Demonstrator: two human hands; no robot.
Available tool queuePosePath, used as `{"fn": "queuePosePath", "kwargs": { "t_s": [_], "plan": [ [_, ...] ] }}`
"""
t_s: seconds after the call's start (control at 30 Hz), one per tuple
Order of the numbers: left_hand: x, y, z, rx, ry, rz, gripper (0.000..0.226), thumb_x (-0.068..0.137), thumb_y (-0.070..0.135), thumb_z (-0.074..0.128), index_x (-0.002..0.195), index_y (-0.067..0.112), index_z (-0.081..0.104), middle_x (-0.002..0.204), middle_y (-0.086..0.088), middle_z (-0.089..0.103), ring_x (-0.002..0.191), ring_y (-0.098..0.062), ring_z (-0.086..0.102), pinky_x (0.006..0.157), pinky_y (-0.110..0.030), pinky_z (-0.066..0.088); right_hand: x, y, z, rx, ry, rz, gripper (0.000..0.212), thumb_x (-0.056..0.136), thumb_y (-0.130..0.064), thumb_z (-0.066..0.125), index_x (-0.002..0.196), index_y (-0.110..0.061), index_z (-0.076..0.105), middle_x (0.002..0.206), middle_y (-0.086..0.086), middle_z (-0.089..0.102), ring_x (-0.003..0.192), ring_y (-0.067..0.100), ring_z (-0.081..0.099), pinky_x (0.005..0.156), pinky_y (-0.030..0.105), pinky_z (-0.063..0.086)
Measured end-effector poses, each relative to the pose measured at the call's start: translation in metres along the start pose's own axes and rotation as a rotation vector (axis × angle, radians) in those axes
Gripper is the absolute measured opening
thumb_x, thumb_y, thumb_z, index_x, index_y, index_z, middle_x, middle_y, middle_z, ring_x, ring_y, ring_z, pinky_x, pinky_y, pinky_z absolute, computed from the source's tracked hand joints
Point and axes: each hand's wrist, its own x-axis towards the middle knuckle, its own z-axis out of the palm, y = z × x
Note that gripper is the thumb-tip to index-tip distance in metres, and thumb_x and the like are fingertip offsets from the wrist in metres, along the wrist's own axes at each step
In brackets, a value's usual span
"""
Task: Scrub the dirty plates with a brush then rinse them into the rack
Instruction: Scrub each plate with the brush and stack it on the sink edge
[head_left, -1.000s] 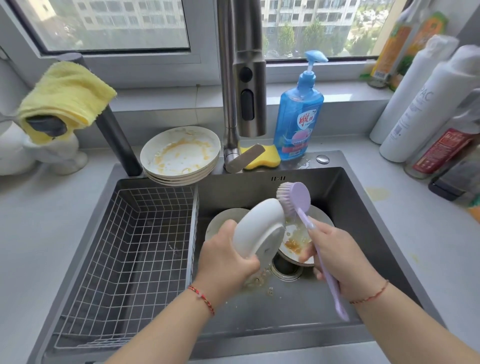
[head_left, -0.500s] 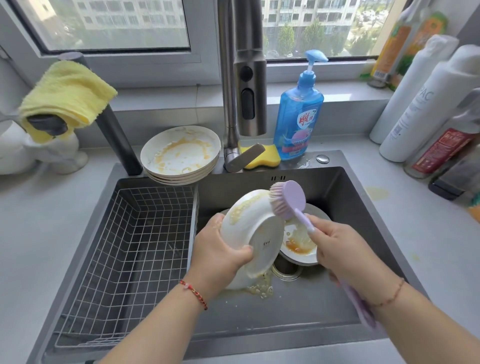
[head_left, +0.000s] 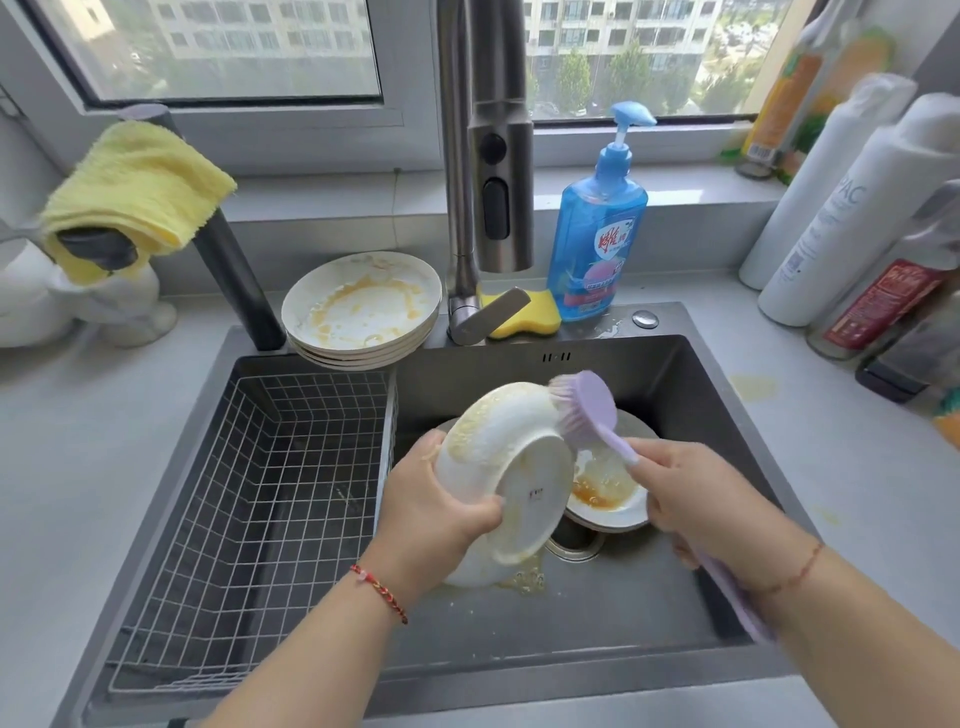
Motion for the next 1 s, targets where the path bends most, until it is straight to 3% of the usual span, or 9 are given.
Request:
{"fn": "queuePosePath", "kwargs": {
  "t_s": [0.07,0.17,0.3,0.43,0.53,0.67,0.77,0.83,1.0],
  "plan": [
    [0.001,0.003,-0.004,-0.053,0.023,-0.006,0.041,0.063,0.001,0.086,0.086,0.021,0.059,0.083,0.004,0.066,0.068,0.004,0.061,0.060,-0.012,0.050,0.013,0.022,0.007,0.175,-0.042,0.181,0.021,0.097,-0.018,0.045,0.098,-0.007,0.063,0.046,0.002,0.036,0.036,0.016,0.029,0.044,0.026,0.030],
    [0.004,0.007,-0.005,-0.179,0.086,-0.020,0.045,0.055,0.011,0.088,0.089,0.021,0.061,0.087,0.000,0.069,0.077,-0.005,0.068,0.067,-0.022,0.058,0.018,0.041,0.031,0.508,-0.070,0.335,0.026,0.092,-0.029,0.060,0.105,-0.007,0.060,0.061,0.006,0.057,0.037,0.010,0.031,0.038,0.020,0.032],
    [0.002,0.014,0.003,-0.392,0.112,-0.034,0.046,0.053,0.009,0.081,0.095,0.017,0.062,0.086,0.004,0.074,0.081,-0.012,0.072,0.068,-0.026,0.058,0.019,0.044,0.060,0.704,-0.132,0.284,0.057,0.071,-0.050,0.073,0.109,-0.010,0.059,0.104,0.013,0.070,0.040,0.006,0.029,0.039,0.021,0.036],
    [-0.003,0.014,0.006,-0.555,0.052,-0.041,0.055,0.055,0.002,0.082,0.105,0.013,0.061,0.095,0.001,0.076,0.091,-0.018,0.073,0.072,-0.027,0.058,0.024,0.046,0.064,0.841,-0.112,0.187,0.082,0.054,-0.048,0.087,0.117,-0.005,0.055,0.096,0.017,0.063,0.045,0.011,0.033,0.036,0.022,0.034],
    [-0.002,0.009,0.001,-0.634,-0.007,-0.076,0.071,0.050,0.007,0.090,0.114,0.010,0.060,0.104,-0.008,0.074,0.097,-0.024,0.072,0.075,-0.031,0.058,0.027,0.047,0.053,0.747,-0.075,0.102,0.086,0.048,-0.049,0.089,0.115,-0.008,0.054,0.088,0.014,0.062,0.050,0.014,0.038,0.038,0.024,0.036],
    [0.004,0.007,-0.006,-0.549,-0.057,-0.151,0.077,0.039,0.026,0.091,0.109,0.010,0.060,0.096,-0.003,0.076,0.091,-0.023,0.073,0.069,-0.029,0.058,0.031,0.039,0.022,0.487,-0.070,-0.022,0.070,0.056,-0.036,0.085,0.111,-0.007,0.051,0.080,0.009,0.060,0.044,0.010,0.045,0.040,0.025,0.039],
    [0.012,0.010,-0.014,-0.297,-0.147,-0.152,0.069,0.038,0.031,0.093,0.099,0.015,0.064,0.088,0.002,0.075,0.085,-0.019,0.073,0.068,-0.033,0.059,0.033,0.027,0.004,0.156,-0.106,-0.103,0.060,0.057,-0.026,0.089,0.104,-0.015,0.053,0.083,0.005,0.060,0.047,0.005,0.051,0.042,0.022,0.040],
    [0.014,0.016,-0.015,-0.105,-0.235,-0.115,0.057,0.046,0.026,0.094,0.096,0.024,0.066,0.087,0.008,0.074,0.083,-0.010,0.072,0.071,-0.029,0.058,0.034,0.019,-0.001,-0.061,-0.093,-0.170,0.055,0.059,-0.022,0.090,0.101,-0.020,0.054,0.088,-0.002,0.062,0.062,0.004,0.057,0.052,0.019,0.043],
    [0.013,0.026,-0.012,0.120,-0.235,0.001,0.044,0.058,0.015,0.092,0.084,0.035,0.063,0.084,0.015,0.069,0.078,0.004,0.065,0.069,-0.013,0.050,0.036,0.009,0.000,-0.230,0.007,-0.258,0.053,0.060,-0.028,0.087,0.101,-0.026,0.053,0.094,-0.009,0.060,0.083,0.011,0.060,0.071,0.030,0.054]
  ]
}}
